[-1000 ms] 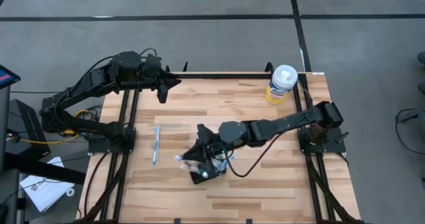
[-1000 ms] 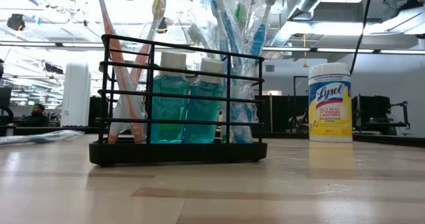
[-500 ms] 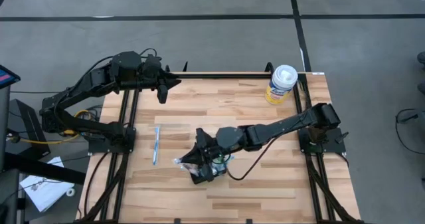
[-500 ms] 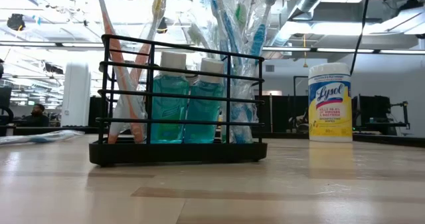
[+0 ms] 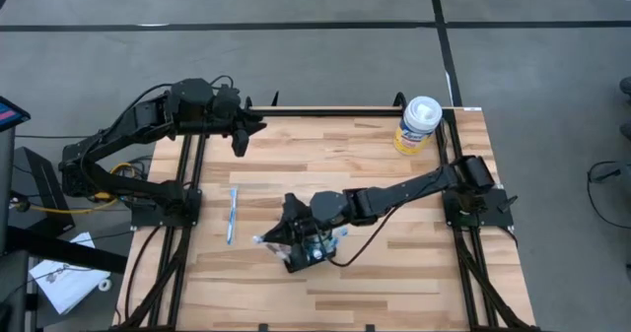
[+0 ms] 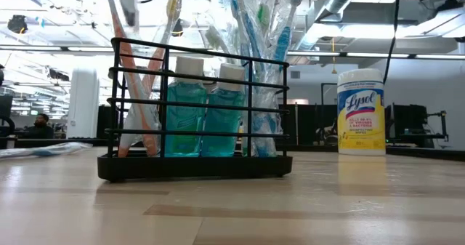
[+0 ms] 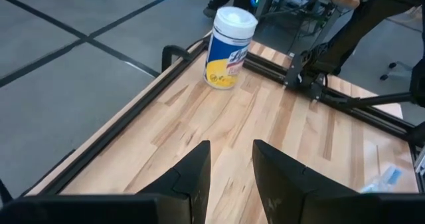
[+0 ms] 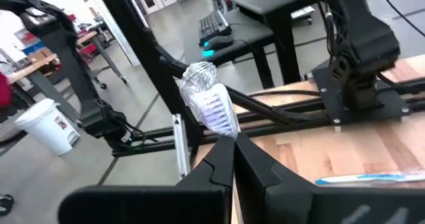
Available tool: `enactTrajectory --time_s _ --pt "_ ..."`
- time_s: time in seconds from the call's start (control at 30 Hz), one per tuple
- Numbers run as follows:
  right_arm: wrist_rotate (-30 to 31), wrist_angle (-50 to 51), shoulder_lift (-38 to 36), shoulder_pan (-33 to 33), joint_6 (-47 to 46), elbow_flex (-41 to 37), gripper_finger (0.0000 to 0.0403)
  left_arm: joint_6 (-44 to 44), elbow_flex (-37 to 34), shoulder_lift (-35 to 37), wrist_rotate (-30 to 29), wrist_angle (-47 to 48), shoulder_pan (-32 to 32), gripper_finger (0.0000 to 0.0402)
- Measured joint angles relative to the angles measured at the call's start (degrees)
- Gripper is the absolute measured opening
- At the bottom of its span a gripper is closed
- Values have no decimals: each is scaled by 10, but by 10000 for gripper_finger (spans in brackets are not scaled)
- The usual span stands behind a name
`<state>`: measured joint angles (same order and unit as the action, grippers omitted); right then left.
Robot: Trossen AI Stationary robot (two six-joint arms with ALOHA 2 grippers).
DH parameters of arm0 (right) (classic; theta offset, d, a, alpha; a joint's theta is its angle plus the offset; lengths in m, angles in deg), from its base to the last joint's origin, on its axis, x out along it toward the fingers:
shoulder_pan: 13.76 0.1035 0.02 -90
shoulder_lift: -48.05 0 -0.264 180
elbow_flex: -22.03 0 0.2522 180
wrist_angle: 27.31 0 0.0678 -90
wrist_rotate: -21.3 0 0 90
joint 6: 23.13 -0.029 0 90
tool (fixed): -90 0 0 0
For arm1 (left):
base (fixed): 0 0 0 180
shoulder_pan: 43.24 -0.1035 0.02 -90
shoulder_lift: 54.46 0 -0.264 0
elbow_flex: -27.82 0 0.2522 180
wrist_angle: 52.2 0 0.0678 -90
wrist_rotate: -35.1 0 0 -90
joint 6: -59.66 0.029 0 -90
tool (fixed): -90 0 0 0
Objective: Pick & Place toothbrushing station
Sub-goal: Put the violet toothbrush into the mesh organizer
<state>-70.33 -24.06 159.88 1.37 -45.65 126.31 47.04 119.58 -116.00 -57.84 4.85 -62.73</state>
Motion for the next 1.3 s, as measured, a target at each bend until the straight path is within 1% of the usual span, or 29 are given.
enactTrajectory --time_s 0.37,0.57,0.67,0.83,1.3 --pt "-5 -2 10 -6 1 -3 0 2 0 0 0 8 0 106" --pt "-5 -85 11 -6 -51 -81 0 3 0 0 0 9 0 106" --pt "-5 -99 10 -6 -65 -97 0 3 0 0 0 9 0 106" --pt "-5 -125 8 -6 -62 -100 0 2 0 0 0 9 0 106" --pt "-14 -128 5 -8 -40 -99 0 0 0 0 0 21 0 106"
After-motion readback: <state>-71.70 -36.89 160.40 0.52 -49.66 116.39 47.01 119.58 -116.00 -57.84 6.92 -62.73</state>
